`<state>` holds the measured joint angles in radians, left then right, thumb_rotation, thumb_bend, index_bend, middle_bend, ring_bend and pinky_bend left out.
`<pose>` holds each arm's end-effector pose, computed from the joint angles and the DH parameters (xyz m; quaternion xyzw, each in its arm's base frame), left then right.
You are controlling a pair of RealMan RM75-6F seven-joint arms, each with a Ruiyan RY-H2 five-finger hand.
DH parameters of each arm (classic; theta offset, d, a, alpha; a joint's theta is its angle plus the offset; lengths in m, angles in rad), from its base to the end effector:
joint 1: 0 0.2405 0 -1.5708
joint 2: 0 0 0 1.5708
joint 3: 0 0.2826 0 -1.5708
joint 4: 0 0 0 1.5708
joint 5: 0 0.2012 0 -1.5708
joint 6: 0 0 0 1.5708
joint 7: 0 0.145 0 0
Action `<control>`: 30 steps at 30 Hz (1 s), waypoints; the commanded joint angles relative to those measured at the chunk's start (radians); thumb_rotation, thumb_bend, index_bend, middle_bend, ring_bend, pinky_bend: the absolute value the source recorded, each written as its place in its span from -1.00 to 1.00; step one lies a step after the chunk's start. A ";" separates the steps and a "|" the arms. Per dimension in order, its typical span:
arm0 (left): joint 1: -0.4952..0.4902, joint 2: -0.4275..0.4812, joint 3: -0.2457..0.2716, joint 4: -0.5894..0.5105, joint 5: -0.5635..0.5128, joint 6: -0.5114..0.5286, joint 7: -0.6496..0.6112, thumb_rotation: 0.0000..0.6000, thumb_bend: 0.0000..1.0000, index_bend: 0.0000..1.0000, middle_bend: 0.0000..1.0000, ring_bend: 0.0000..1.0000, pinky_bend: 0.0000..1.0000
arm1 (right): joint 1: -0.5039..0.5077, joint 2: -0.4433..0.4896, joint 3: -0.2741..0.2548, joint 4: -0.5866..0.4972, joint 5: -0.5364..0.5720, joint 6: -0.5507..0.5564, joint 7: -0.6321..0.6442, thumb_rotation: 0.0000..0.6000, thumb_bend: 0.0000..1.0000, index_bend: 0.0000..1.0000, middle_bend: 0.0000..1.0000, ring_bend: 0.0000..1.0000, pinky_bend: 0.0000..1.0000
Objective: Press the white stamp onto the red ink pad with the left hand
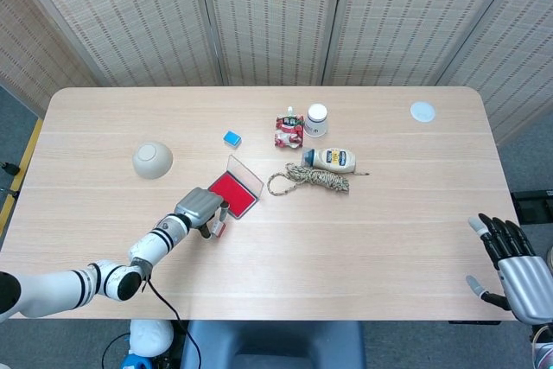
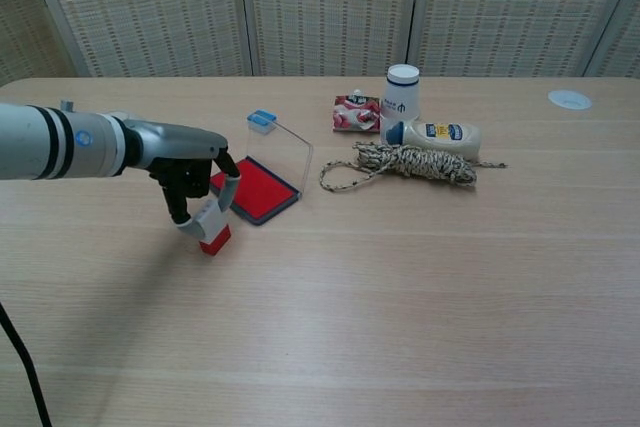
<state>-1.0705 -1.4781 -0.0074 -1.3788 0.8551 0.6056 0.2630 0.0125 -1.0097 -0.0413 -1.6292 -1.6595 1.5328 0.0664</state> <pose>-0.1464 0.4024 -0.0252 -0.8284 -0.3927 -0.2183 0.3344 -0.3290 -0.1398 0.1987 0.6379 -0.3853 0.3729 0.5528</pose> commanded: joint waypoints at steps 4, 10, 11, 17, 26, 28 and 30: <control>0.000 0.004 -0.003 -0.008 -0.008 0.002 0.009 1.00 -0.49 -0.05 1.00 0.89 0.82 | 0.000 0.001 0.001 0.000 -0.001 0.002 0.001 1.00 -0.46 -1.00 -1.00 -1.00 -1.00; 0.000 0.024 -0.008 -0.037 -0.014 0.010 0.018 1.00 -0.50 -0.19 1.00 0.88 0.82 | -0.004 0.003 0.000 0.001 -0.006 0.011 0.007 1.00 -0.46 -1.00 -1.00 -1.00 -1.00; -0.001 0.027 -0.008 -0.043 -0.017 0.011 0.020 1.00 -0.50 -0.19 1.00 0.88 0.82 | -0.005 0.003 -0.001 0.002 -0.008 0.013 0.008 1.00 -0.46 -1.00 -1.00 -1.00 -1.00; 0.007 0.088 -0.006 -0.131 -0.021 0.055 0.044 0.97 -0.51 -0.23 1.00 0.86 0.82 | -0.011 0.006 -0.002 0.006 -0.014 0.026 0.019 1.00 -0.46 -1.00 -1.00 -1.00 -1.00; 0.252 0.369 -0.005 -0.471 0.292 0.414 -0.141 0.67 -0.53 -0.46 1.00 0.72 0.77 | -0.018 0.011 -0.007 0.014 -0.029 0.044 0.041 1.00 -0.46 -1.00 -1.00 -1.00 -1.00; 0.343 0.410 0.017 -0.490 0.411 0.534 -0.230 0.67 -0.54 -0.55 1.00 0.64 0.74 | -0.017 0.011 -0.010 0.014 -0.035 0.042 0.041 1.00 -0.46 -1.00 -1.00 -1.00 -1.00; 0.430 0.429 0.048 -0.479 0.514 0.646 -0.319 0.68 -0.54 -0.63 0.99 0.55 0.65 | -0.016 0.010 -0.012 0.012 -0.038 0.039 0.038 1.00 -0.46 -1.00 -1.00 -1.00 -1.00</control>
<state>-0.8023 -1.1395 -0.0008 -1.8022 1.1836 1.0612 0.1024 -0.0042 -0.9991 -0.0530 -1.6165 -1.6969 1.5724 0.1055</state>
